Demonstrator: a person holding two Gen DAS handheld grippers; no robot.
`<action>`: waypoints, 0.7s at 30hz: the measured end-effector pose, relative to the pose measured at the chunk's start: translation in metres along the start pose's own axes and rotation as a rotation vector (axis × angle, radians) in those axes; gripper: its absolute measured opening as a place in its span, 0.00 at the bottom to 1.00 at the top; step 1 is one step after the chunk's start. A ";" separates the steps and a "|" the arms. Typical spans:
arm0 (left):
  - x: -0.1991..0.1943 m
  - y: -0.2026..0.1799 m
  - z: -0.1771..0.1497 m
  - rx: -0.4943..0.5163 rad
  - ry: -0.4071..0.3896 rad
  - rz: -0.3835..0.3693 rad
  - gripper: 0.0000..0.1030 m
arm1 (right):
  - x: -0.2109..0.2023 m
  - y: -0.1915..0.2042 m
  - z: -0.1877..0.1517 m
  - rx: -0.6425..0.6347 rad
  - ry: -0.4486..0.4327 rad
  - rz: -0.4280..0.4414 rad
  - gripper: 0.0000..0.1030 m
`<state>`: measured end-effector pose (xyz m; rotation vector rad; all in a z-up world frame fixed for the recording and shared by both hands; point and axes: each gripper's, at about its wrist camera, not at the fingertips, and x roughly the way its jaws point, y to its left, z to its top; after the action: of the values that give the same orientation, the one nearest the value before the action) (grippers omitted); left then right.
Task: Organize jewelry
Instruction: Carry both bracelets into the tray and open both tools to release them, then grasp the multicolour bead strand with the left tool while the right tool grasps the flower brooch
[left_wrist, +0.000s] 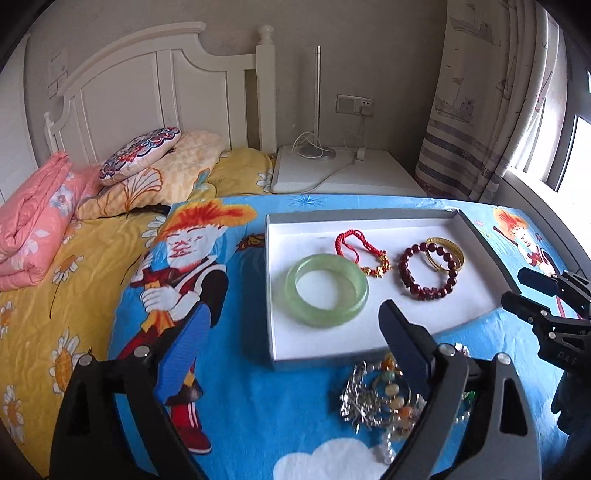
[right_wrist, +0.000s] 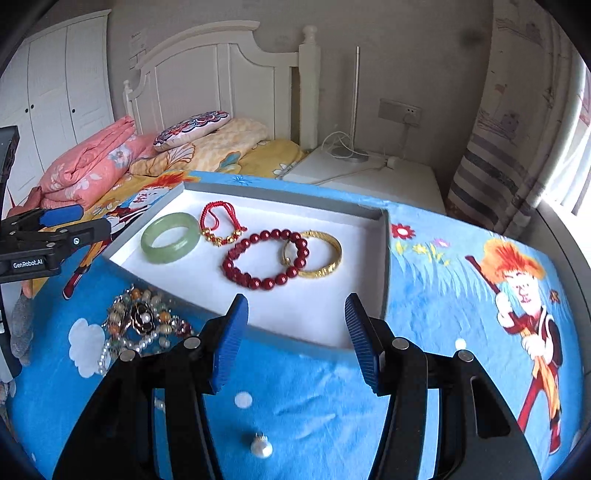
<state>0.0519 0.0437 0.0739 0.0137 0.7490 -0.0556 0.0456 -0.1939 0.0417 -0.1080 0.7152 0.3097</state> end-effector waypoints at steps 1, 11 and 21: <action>-0.004 0.001 -0.006 -0.009 0.005 -0.004 0.89 | -0.003 -0.002 -0.006 0.013 0.004 0.001 0.51; -0.019 -0.028 -0.053 0.010 0.065 -0.110 0.89 | -0.018 -0.009 -0.048 0.100 0.040 0.017 0.52; 0.008 -0.059 -0.048 0.058 0.099 -0.139 0.84 | -0.018 -0.011 -0.054 0.117 0.050 0.028 0.52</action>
<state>0.0215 -0.0136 0.0340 0.0197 0.8465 -0.2099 0.0021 -0.2192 0.0124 0.0048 0.7833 0.2920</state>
